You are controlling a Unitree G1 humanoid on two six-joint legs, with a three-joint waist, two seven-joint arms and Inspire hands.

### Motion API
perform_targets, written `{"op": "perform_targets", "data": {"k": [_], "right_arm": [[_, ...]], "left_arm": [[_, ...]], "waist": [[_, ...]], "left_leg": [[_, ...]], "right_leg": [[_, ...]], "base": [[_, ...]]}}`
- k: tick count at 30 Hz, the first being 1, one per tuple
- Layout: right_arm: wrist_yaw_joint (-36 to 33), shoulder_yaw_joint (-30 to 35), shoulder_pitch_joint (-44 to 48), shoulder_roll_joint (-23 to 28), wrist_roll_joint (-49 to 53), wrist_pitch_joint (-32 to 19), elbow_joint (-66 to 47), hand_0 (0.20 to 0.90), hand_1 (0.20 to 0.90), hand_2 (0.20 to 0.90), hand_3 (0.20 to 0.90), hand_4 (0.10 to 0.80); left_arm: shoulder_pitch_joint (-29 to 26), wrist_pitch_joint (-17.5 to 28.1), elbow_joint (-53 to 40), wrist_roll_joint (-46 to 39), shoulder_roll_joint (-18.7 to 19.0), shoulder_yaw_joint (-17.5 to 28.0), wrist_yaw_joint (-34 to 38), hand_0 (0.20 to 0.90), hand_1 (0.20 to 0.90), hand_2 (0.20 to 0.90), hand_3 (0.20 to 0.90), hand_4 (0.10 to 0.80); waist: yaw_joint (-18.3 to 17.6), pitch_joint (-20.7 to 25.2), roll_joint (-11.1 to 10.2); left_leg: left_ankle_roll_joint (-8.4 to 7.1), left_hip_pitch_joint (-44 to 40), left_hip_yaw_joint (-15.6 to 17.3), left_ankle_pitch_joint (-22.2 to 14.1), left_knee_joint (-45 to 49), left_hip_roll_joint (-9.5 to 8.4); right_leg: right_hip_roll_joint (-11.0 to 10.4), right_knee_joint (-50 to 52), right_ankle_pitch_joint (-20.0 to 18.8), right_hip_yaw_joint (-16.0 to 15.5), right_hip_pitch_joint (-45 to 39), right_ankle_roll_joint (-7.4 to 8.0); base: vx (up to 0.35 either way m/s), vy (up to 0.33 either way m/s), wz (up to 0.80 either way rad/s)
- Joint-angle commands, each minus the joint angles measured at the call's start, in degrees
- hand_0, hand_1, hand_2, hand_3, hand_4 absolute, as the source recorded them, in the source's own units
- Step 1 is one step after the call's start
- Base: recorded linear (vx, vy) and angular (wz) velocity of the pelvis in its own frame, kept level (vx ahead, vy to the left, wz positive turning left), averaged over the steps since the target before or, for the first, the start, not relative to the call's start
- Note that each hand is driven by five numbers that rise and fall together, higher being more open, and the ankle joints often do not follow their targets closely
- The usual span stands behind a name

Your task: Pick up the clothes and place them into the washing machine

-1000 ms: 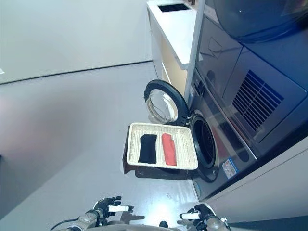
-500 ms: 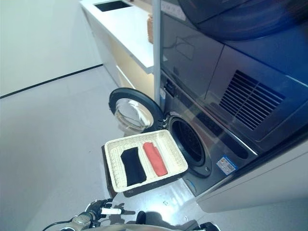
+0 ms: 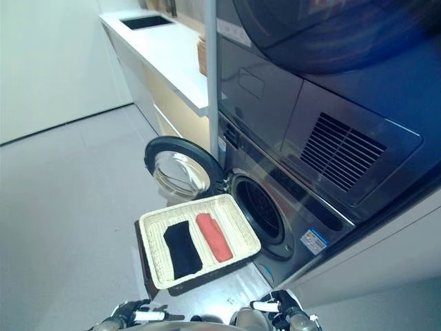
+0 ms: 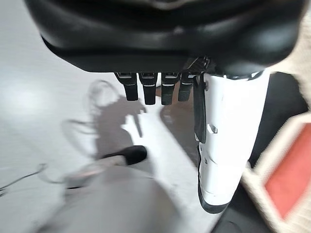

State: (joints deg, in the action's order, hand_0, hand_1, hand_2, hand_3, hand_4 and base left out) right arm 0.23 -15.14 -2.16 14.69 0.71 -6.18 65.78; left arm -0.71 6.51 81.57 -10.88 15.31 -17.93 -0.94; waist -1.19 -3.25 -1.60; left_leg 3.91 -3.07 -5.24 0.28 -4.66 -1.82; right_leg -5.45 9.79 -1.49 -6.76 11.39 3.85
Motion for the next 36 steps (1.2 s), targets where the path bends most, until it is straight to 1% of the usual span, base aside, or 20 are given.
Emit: {"op": "perform_targets", "data": {"k": [1,3,6,7,9,11,13,15,16,18,21,22,24,25,26,27,28,30,32,36], "right_arm": [[1.0,-1.1,-1.0,2.1,-0.1,-0.8,-5.9,0.9,0.9,0.9,0.9,0.8],[1.2,-0.9,-2.0,2.9,0.1,-0.9,-8.2,0.9,0.9,0.9,0.9,0.8],[0.0,-0.3,-1.8,4.1,1.8,-1.2,-6.6,0.9,0.9,0.9,0.9,0.8],[-0.6,-0.1,-1.5,4.6,2.5,-1.9,-3.9,0.9,0.9,0.9,0.9,0.8],[-1.5,-0.2,0.0,4.9,3.3,-2.3,-0.3,0.9,0.9,0.9,0.9,0.8],[-1.8,-0.2,1.3,5.2,4.2,-2.7,1.3,0.9,0.9,0.9,0.9,0.8],[-1.6,-0.3,1.9,5.3,4.7,-3.0,2.3,0.9,0.9,0.9,0.9,0.8],[-1.2,-0.4,2.8,5.5,4.5,-2.9,3.5,0.9,0.9,0.9,0.9,0.8],[-0.9,-0.4,3.0,5.9,4.4,-2.9,3.8,0.9,0.9,0.9,0.9,0.8],[-0.4,0.5,3.2,6.4,4.1,-2.2,4.8,0.9,0.9,0.9,0.9,0.8],[-0.2,2.1,3.0,6.7,3.9,-1.8,5.9,0.9,0.9,0.9,0.9,0.8],[0.0,1.8,3.3,6.2,3.5,-1.6,5.6,0.9,0.9,0.9,0.9,0.8],[0.0,1.9,3.3,6.2,3.5,-1.6,5.6,0.9,0.9,0.9,0.9,0.8],[0.1,1.9,3.2,6.6,2.7,-1.6,5.5,0.9,0.9,0.9,0.9,0.8],[0.4,1.8,2.9,6.8,2.5,-1.4,5.8,0.9,0.9,0.9,0.9,0.8],[0.7,1.9,2.6,6.9,2.5,-1.6,6.2,0.9,0.9,0.9,0.9,0.8],[0.5,2.1,2.2,6.7,2.2,-1.6,7.3,0.9,0.9,0.9,0.9,0.8],[0.2,2.9,1.3,6.6,1.9,-1.4,9.1,0.9,0.9,0.9,0.9,0.8],[0.2,3.3,1.0,7.0,1.4,-1.4,10.4,0.9,0.9,0.9,0.9,0.8],[-0.1,3.6,2.2,7.4,1.2,-1.7,11.1,0.9,0.9,0.9,0.9,0.8]], "left_arm": [[-5.8,2.4,-0.2,-1.4,1.2,3.1,1.4,0.9,0.9,0.9,0.9,0.8],[-5.9,2.9,-1.4,-1.3,0.5,2.3,1.6,0.9,0.9,0.9,0.9,0.8],[-7.4,3.9,-4.8,-0.7,-0.3,0.0,2.8,0.9,0.9,0.9,0.9,0.8],[-8.2,4.6,-6.8,-0.1,-0.4,-1.0,3.2,0.9,0.9,0.9,0.9,0.8],[-8.5,5.6,-7.7,1.0,-0.5,-2.0,4.0,0.9,0.9,0.9,0.9,0.8],[-7.8,5.8,-8.1,1.9,-0.4,-2.8,4.2,0.9,0.9,0.9,0.9,0.8],[-7.3,6.1,-7.0,4.5,-0.5,-5.0,4.1,0.9,0.9,0.9,0.9,0.8],[-7.2,5.5,-4.8,5.4,-1.0,-6.4,3.4,0.9,0.9,0.9,0.9,0.8],[-7.7,5.2,-4.4,5.7,-1.3,-7.0,3.3,0.9,0.9,0.9,0.9,0.8],[-8.2,4.9,-3.4,5.7,-1.6,-7.5,3.0,0.9,0.9,0.9,0.9,0.8],[-7.6,5.1,-3.2,5.3,-1.2,-7.2,2.9,0.9,0.9,0.9,0.9,0.8],[-8.0,4.9,-3.0,5.6,-0.5,-7.5,3.3,0.9,0.9,0.9,0.9,0.8],[-8.0,4.9,-3.0,5.6,-0.4,-7.5,3.3,0.9,0.9,0.9,0.9,0.8],[-8.6,4.1,-3.0,5.8,0.5,-7.1,3.1,0.9,0.9,0.9,0.9,0.8],[-8.9,3.9,-3.1,6.2,0.9,-6.9,3.1,0.9,0.9,0.9,0.9,0.8],[-9.2,3.9,-3.2,6.4,1.5,-6.7,3.0,0.9,0.9,0.9,0.9,0.8],[-9.3,3.7,-3.1,7.4,1.8,-6.2,2.9,0.9,0.9,0.9,0.9,0.8],[-8.8,3.5,-2.2,10.5,2.2,-6.4,2.5,0.9,0.9,0.9,0.9,0.8],[-8.6,3.7,-1.9,14.0,2.7,-7.4,3.4,0.9,0.9,0.9,0.9,0.8],[-8.2,3.9,-3.3,21.5,4.9,-9.6,4.9,0.9,0.9,0.9,0.9,0.8]], "waist": [[0.4,1.7,-1.1],[0.2,2.3,-1.4],[0.0,0.3,-2.1],[0.8,-1.0,-2.2],[2.2,-1.6,-2.4],[3.0,-1.2,-2.2],[3.1,-0.7,-1.9],[2.3,0.1,-0.3],[2.1,0.1,0.6],[0.8,0.7,1.5],[0.1,0.3,1.8],[0.8,-1.3,1.9],[0.8,-1.1,1.9],[2.1,-2.0,3.0],[2.0,-1.6,3.3],[1.9,-1.7,3.3],[2.2,-1.2,3.0],[2.9,0.4,1.4],[3.3,1.4,1.2],[3.7,1.8,1.1]], "left_leg": [[-4.18,-0.8,-1.0,-3.5,1.8,-2.68],[-4.71,-0.4,0.3,-4.6,5.0,-2.59],[-7.79,7.1,2.1,-1.1,25.1,-3.12],[-8.37,10.0,0.7,1.0,30.7,-4.27],[-7.68,12.7,-3.3,1.1,35.2,-6.68],[-6.71,13.6,-6.3,-0.5,32.0,-5.57],[-6.51,12.6,-10.0,-2.7,23.9,-4.0],[-6.62,11.6,-13.4,-2.0,13.2,-2.1],[-6.94,10.7,-13.8,-0.2,9.2,-1.45],[-6.67,9.2,-10.5,-0.6,7.3,-0.81],[-5.29,8.3,-6.0,-0.9,6.0,-2.19],[-4.4,7.9,-2.7,-1.1,5.5,-1.93],[-4.42,8.1,-2.7,-1.0,5.5,-1.97],[-4.55,8.1,0.3,-0.1,4.6,-0.32],[-4.45,8.5,0.7,0.8,3.5,-0.06],[-4.17,8.4,1.2,1.4,3.0,0.15],[-4.18,8.3,2.2,1.4,2.5,0.19],[-4.59,7.8,3.9,0.9,1.8,-0.92],[-4.89,7.3,4.9,0.6,0.9,-0.48],[-5.07,6.7,5.1,0.3,1.0,-0.03]], "right_leg": [[2.2,-9.2,-4.7,3.2,-3.9,2.25],[2.8,-10.8,-4.8,3.2,-5.4,1.59],[3.8,-12.2,-4.3,4.7,-8.3,-0.4],[3.8,-12.6,-4.4,5.3,-9.1,-0.86],[3.6,-13.0,-4.5,7.2,-9.8,-1.23],[3.6,-13.3,-4.2,10.1,-10.1,-0.56],[3.9,-13.7,-3.7,13.9,-10.1,0.66],[5.3,-14.2,-3.4,18.2,-9.8,1.72],[5.5,-14.2,-3.6,20.1,-9.5,2.09],[4.4,-13.6,-3.6,22.1,-8.4,3.17],[2.7,-10.7,-4.3,24.5,-4.9,4.9],[1.6,-6.4,-4.2,20.3,-1.6,5.08],[1.6,-6.4,-4.3,20.3,-1.4,5.1],[-1.6,-0.4,-0.9,7.5,-0.8,3.18],[-1.3,1.5,0.0,5.9,-1.3,2.82],[-0.5,5.3,1.1,5.7,-0.9,2.69],[-0.9,4.2,1.7,4.4,-2.5,2.77],[-2.3,-4.6,0.1,2.1,-6.7,3.22],[-2.2,-9.5,-1.4,3.8,-8.1,3.86],[-2.2,-11.6,-1.9,4.2,-9.4,3.94]], "base": [[0.203,-0.118,0.09],[0.17,-0.102,0.03],[0.035,-0.089,-0.01],[0.003,-0.057,0.05],[0.078,0.02,-0.28],[0.14,0.106,-0.65],[0.17,0.133,-0.91],[0.104,0.196,-1.23],[0.031,0.275,-1.18],[0.02,0.321,-1.34],[-0.054,0.297,-1.57],[-0.098,0.208,-1.67],[-0.112,0.115,-1.28],[-0.189,0.18,-0.91],[-0.218,0.219,-1.04],[-0.079,0.121,-0.77],[0.005,0.036,-0.71],[0.077,-0.036,-0.63],[0.072,-0.04,-0.64],[0.054,-0.023,-0.27]]}}
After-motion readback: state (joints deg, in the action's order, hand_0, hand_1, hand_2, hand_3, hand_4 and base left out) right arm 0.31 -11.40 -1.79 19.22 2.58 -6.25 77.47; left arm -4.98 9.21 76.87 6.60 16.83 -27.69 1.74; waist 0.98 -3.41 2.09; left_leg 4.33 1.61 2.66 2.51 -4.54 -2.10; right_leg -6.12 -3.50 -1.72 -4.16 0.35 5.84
